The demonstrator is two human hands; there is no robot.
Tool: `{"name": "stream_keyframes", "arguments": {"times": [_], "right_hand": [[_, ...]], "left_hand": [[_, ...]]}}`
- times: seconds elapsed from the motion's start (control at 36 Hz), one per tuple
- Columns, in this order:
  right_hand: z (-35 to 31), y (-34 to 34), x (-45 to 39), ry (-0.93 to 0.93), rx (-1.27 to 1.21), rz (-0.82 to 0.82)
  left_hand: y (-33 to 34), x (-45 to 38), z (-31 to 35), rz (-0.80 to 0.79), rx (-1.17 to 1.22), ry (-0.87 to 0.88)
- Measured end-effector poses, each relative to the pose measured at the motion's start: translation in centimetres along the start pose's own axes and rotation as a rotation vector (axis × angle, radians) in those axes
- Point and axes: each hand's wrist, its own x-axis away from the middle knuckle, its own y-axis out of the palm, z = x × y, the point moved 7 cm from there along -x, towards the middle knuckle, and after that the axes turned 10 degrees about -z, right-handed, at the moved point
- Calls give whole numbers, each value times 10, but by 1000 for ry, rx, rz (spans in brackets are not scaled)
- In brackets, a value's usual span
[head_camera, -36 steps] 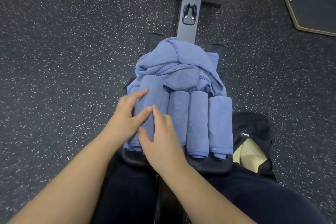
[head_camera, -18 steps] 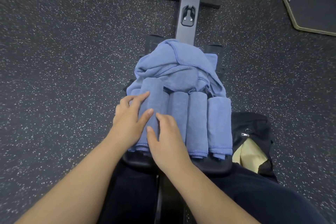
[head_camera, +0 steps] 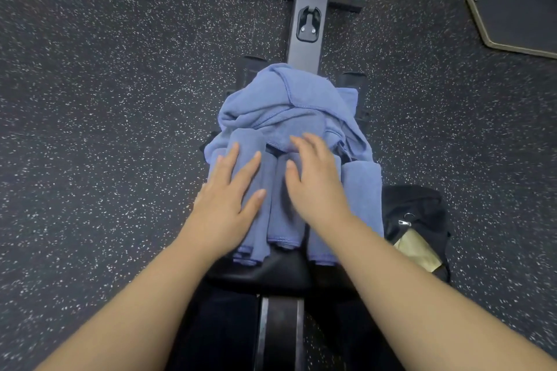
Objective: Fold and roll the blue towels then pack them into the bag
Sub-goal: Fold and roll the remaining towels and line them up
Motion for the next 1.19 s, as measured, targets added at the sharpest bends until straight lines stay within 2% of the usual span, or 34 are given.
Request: {"name": "stream_keyframes", "arguments": {"times": [0.17,0.33,0.61,0.81,1.0,1.19], "right_hand": [[6,-12,-42,-6,209,-63],[5,-14,-63,-12,262,-103],[-8,-28,-49,-7,41,-37],[-28,-48,-23,-119,-55,27],[-40,-68,14,-197,-106,67],[-52,-95,46,-278,-114,108]], "left_hand": [[1,0,1,-34,8,-25],[1,1,1,-47,-4,-39],[0,2,5,-59,4,-56],[-3,4,8,-33,-41,-52],[-17,4,25,36,-31,-22],[-55,-4,86,219,118,128]]}}
